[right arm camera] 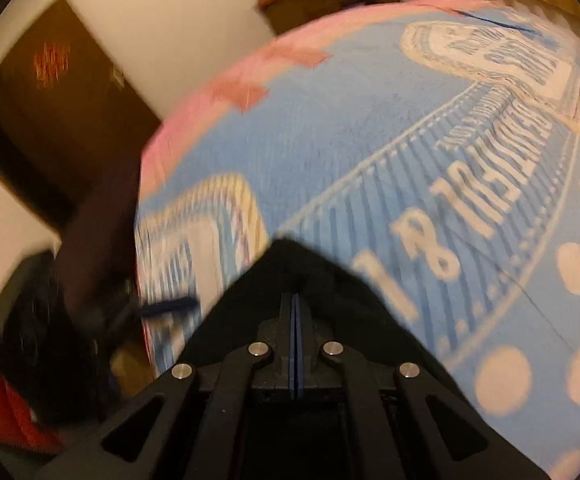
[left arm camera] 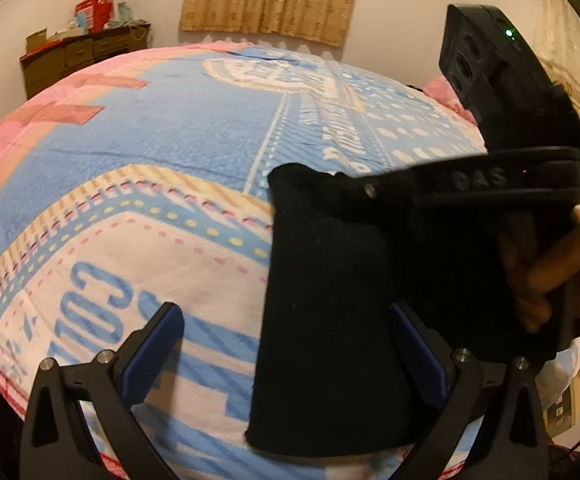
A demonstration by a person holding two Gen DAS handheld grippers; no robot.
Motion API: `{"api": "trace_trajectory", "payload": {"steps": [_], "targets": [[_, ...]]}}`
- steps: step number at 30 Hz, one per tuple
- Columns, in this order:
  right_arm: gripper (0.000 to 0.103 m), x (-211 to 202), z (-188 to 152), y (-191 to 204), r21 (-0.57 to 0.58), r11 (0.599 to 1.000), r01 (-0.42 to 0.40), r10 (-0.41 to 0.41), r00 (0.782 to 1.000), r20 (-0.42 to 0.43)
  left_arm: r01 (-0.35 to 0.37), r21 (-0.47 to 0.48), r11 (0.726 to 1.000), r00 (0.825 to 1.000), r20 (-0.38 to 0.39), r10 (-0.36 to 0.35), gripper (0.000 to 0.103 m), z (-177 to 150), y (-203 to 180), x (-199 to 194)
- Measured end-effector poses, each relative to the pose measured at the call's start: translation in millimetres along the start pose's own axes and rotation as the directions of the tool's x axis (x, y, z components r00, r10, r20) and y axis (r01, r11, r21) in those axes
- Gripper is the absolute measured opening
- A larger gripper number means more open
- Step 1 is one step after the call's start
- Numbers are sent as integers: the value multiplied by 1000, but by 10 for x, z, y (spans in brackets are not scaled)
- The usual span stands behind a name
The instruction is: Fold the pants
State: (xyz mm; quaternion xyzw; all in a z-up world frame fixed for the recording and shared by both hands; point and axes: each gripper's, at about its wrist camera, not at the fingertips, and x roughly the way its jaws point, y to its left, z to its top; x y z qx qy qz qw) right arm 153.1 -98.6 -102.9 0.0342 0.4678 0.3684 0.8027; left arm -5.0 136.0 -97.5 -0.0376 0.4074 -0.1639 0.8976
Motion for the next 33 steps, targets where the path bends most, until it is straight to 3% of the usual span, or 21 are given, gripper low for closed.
{"api": "trace_trajectory", "payload": {"steps": [3, 8, 10, 12, 14, 17, 20, 22, 25, 28, 30, 33], "targets": [[0, 92, 72, 34, -21, 999, 47, -46, 997, 54, -21, -17, 1000, 1000, -8, 21, 103, -53, 62, -28], [0, -16, 76, -27, 30, 1000, -2, -2, 990, 144, -43, -2, 999, 999, -20, 43, 103, -127, 79, -134], [3, -344, 38, -97, 101, 994, -53, 24, 961, 275, -70, 25, 997, 998, -6, 70, 103, -129, 79, -211], [3, -761, -44, -163, 150, 982, -111, 42, 914, 403, -110, 49, 993, 994, 18, 109, 103, -92, 88, -293], [3, -1088, -182, -121, 153, 988, -39, -33, 897, 442, -135, 62, 989, 990, 52, 132, 103, -20, 98, -367], [3, -1444, -555, 11, 137, 979, 150, -196, 880, 432, -124, 62, 990, 987, 111, 117, 103, 146, 99, -470], [3, -1665, -1103, 106, 178, 937, 301, -349, 847, 402, -124, 94, 988, 982, 153, 109, 103, 315, -20, -452], [3, -1749, -1380, 91, 234, 911, 338, -407, 827, 389, -117, 126, 985, 980, 173, 95, 103, 426, -167, -366], [3, -1829, -1778, 34, 337, 887, 316, -437, 813, 386, -113, 160, 981, 979, 186, 83, 103, 544, -358, -235], [3, -1754, -1993, -46, 406, 868, 285, -439, 822, 363, -139, 180, 974, 981, 157, 111, 103, 594, -517, -57], [3, -1659, -2065, -117, 452, 854, 258, -432, 837, 337, -168, 170, 971, 984, 97, 153, 103, 625, -522, 174], [3, -1630, -2134, -178, 496, 847, 192, -405, 837, 368, -110, 102, 989, 993, 51, 105, 103, 632, -378, 243]]}}
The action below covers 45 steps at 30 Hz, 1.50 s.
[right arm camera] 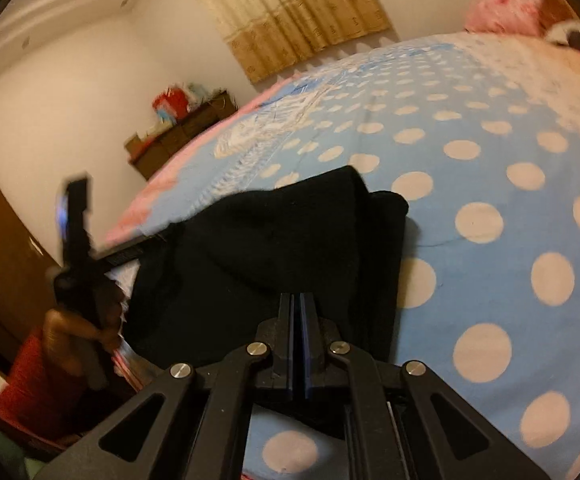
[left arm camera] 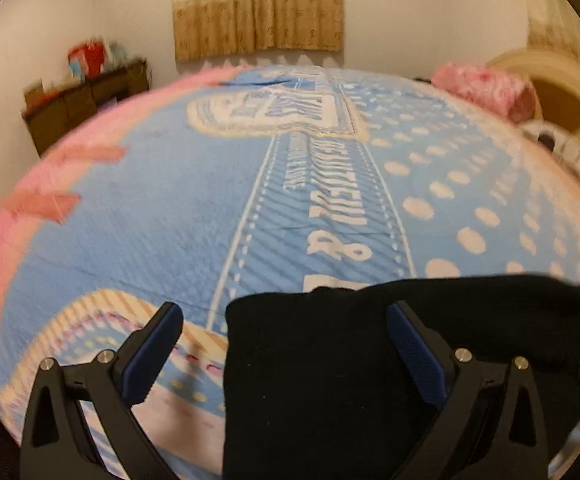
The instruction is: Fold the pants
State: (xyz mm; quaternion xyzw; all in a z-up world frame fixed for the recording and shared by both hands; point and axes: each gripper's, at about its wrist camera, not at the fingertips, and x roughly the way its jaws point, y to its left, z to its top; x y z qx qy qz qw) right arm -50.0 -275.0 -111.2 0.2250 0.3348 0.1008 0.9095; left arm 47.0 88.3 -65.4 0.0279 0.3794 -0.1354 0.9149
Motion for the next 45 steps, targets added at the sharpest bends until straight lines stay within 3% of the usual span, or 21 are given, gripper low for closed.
{"api": "trace_trajectory", "payload": {"steps": [3, 10, 12, 13, 14, 15, 21, 24, 26, 34, 37, 40, 45], "targets": [[3, -68, 61, 35, 0, 1000, 5, -5, 1000, 1, 7, -35, 999, 1000, -15, -8, 103, 1, 93, -91], [5, -405, 148, 120, -4, 1000, -1, 2, 991, 137, -55, -18, 998, 995, 79, 56, 103, -109, 262, -528], [23, -388, 182, 35, 48, 999, -15, 8, 991, 134, -46, -50, 998, 996, 75, 49, 103, -168, 364, -549], [44, -385, 186, -3, 70, 997, -17, 8, 991, 135, -26, -75, 997, 997, 66, 30, 103, -202, 421, -541], [57, -392, 170, -48, 96, 995, -19, 4, 989, 149, -13, -90, 996, 998, 57, 18, 103, -203, 434, -511], [59, -408, 159, -82, 108, 994, -19, 1, 986, 166, 4, -112, 994, 999, 41, 0, 103, -234, 469, -479], [59, -247, 64, -322, 183, 983, 6, -30, 991, 133, 25, -162, 986, 1000, -10, -27, 103, -332, 465, -259], [59, -114, -43, -409, 243, 970, -20, -7, 994, 111, 39, -190, 981, 999, -20, -44, 103, -378, 471, -219], [59, -113, -95, -385, 247, 969, -29, -7, 990, 144, 54, -212, 976, 998, -25, -61, 103, -395, 507, -227], [61, -2, -114, -214, 221, 968, -116, 109, 993, 44, 153, -259, 954, 985, -40, -169, 103, -506, 553, -214], [61, 26, -116, -247, 238, 961, -140, 132, 990, 48, 150, -251, 956, 986, -29, -162, 103, -521, 511, -191], [53, -4, -117, -336, 273, 954, -122, 112, 992, 52, 162, -224, 961, 983, -48, -177, 103, -452, 490, -231], [54, -235, -116, -462, 315, 946, -76, 38, 991, 127, 202, -251, 947, 979, 28, -202, 103, -379, 594, -370]]}}
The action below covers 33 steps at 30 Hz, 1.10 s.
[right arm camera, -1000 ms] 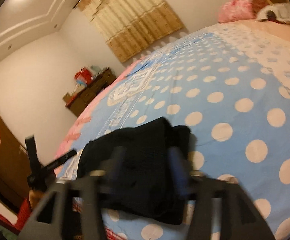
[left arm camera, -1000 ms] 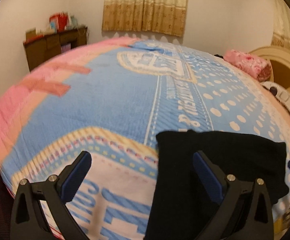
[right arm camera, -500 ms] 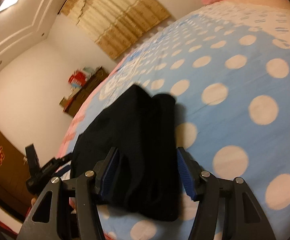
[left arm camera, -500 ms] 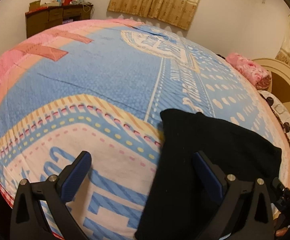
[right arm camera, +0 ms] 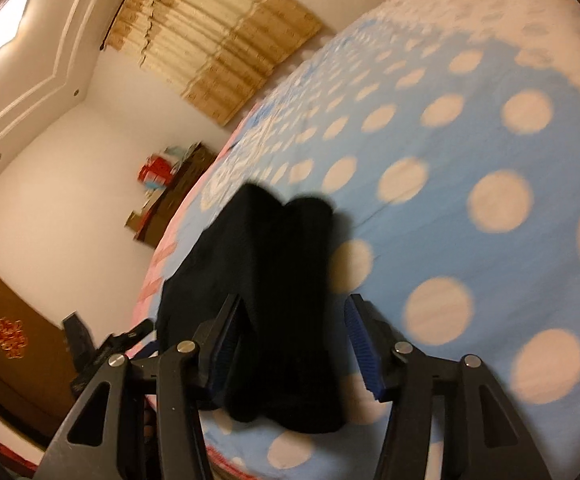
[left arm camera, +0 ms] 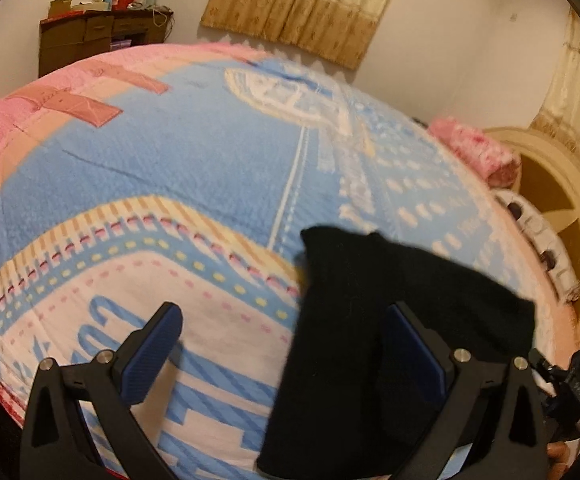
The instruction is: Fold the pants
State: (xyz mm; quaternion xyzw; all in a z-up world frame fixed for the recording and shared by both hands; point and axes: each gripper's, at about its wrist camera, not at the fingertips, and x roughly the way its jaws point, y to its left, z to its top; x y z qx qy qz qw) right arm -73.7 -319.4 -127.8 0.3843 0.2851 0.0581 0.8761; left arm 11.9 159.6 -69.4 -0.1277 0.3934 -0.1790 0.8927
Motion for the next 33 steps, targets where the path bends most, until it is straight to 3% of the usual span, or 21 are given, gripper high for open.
{"api": "trace_trajectory", "payload": {"steps": [3, 5, 7, 10, 13, 16, 19, 21, 23, 25, 27, 28, 30, 33], "targets": [[54, -66, 33, -64, 28, 1000, -15, 14, 1000, 23, -7, 45, 999, 999, -39, 9, 103, -25, -62, 133], [55, -22, 11, -94, 45, 999, -30, 30, 1000, 3, -21, 71, 997, 997, -71, 26, 103, -82, -90, 252], [55, 46, -35, -82, 47, 997, -61, 62, 998, -22, -39, 101, 994, 998, -51, 45, 103, -131, -131, 269], [55, 162, -134, 68, -16, 998, -68, 67, 995, -79, -50, 147, 988, 996, -65, 60, 103, -145, -169, 267], [55, 171, -104, 161, -78, 996, -32, 24, 995, -99, -41, 122, 992, 996, -70, 49, 103, -113, -119, 225], [55, 104, -58, 90, -45, 999, -2, 0, 999, -50, -40, 114, 993, 996, -74, 48, 103, -134, -97, 251], [55, 133, -56, -5, 25, 998, -60, 61, 996, -66, -56, 145, 988, 996, -66, 66, 103, -173, -176, 265], [55, 208, -86, 49, 19, 994, -106, 108, 988, -114, -49, 161, 986, 996, -67, 60, 103, -188, -216, 270], [55, 274, -90, 126, -39, 995, -94, 89, 989, -122, -41, 162, 986, 996, -67, 52, 102, -188, -220, 275], [53, 311, -106, 194, -88, 993, -79, 67, 989, -129, -26, 164, 986, 997, -66, 37, 95, -181, -232, 261], [42, 329, -99, 170, -95, 994, -61, 48, 990, -133, -5, 180, 984, 998, -68, 17, 75, -183, -285, 249], [39, 325, -90, 130, -89, 994, -57, 45, 990, -135, 0, 194, 981, 998, -68, 14, 69, -189, -322, 239], [37, 328, -74, 107, -75, 995, -64, 53, 990, -134, 29, 207, 978, 997, -80, -12, 48, -194, -395, 235], [34, 312, -133, 220, -126, 992, -24, 7, 991, -133, 26, 185, 982, 996, -90, -9, 42, -176, -423, 231]]}}
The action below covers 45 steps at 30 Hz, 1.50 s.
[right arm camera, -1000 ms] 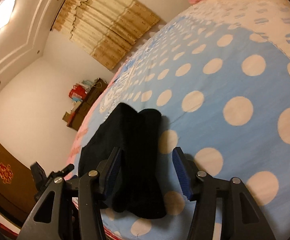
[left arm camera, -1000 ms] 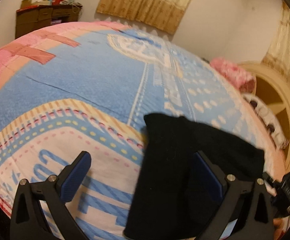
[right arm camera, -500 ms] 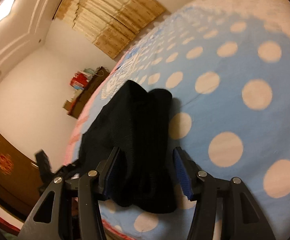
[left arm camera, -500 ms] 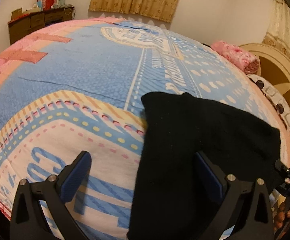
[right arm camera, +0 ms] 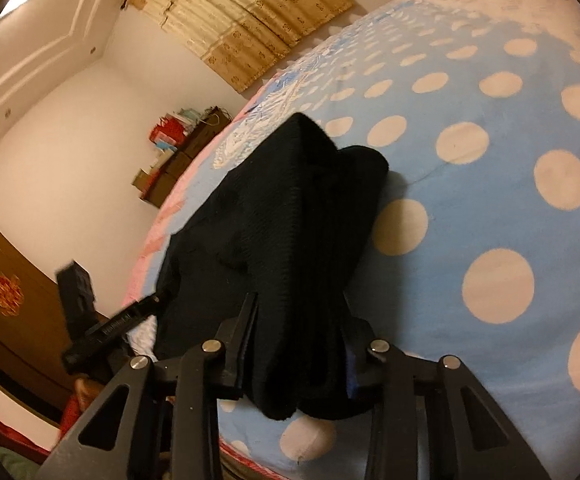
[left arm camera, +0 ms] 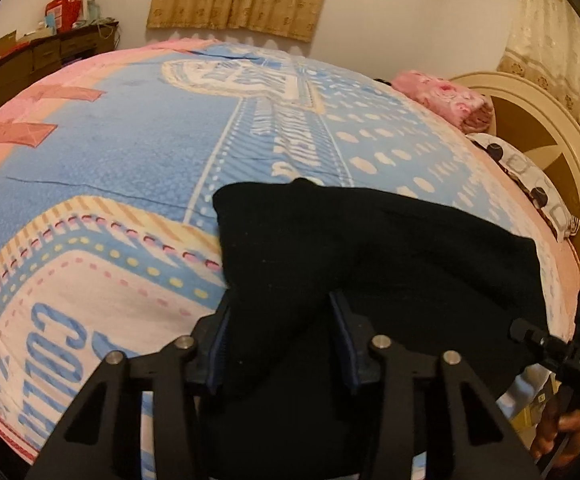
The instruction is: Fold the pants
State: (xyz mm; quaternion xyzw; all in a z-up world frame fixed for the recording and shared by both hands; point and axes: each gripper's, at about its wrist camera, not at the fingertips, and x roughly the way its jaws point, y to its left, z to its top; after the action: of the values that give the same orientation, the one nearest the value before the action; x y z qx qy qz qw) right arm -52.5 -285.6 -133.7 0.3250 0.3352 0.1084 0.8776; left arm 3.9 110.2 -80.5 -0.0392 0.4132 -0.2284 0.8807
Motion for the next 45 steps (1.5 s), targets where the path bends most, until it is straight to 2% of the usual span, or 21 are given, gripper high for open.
{"api": "trace_trajectory", "payload": {"steps": [3, 6, 13, 17, 22, 29, 35, 45], "targets": [[32, -32, -8, 111, -61, 997, 45, -45, 999, 2, -7, -10, 1000, 1000, -8, 7, 31, 30, -41, -55], [31, -93, 49, 238, -96, 994, 45, -43, 999, 26, -34, 17, 999, 999, 1, 34, 26, 64, -123, -144], [30, -225, 258, 504, -160, 987, 10, 1, 998, 68, -24, 36, 999, 999, 44, 23, 25, 196, -242, -367], [30, -221, 429, 675, -198, 980, -3, 21, 996, 88, -47, 53, 998, 994, 97, 41, 25, 279, -264, -494], [30, -199, 596, 824, -242, 970, -30, 55, 994, 98, -48, 17, 999, 989, 139, 45, 25, 406, -144, -569], [30, -74, 820, 1093, -314, 947, -62, 96, 991, 93, -98, -11, 995, 981, 170, 98, 25, 577, -8, -574], [30, 78, 810, 1051, -309, 949, -65, 91, 993, 70, -120, 1, 993, 984, 131, 119, 25, 549, -27, -432], [30, 39, 675, 596, -171, 985, -24, 33, 998, 50, -86, 43, 995, 995, 59, 84, 25, 462, -248, -160]]}}
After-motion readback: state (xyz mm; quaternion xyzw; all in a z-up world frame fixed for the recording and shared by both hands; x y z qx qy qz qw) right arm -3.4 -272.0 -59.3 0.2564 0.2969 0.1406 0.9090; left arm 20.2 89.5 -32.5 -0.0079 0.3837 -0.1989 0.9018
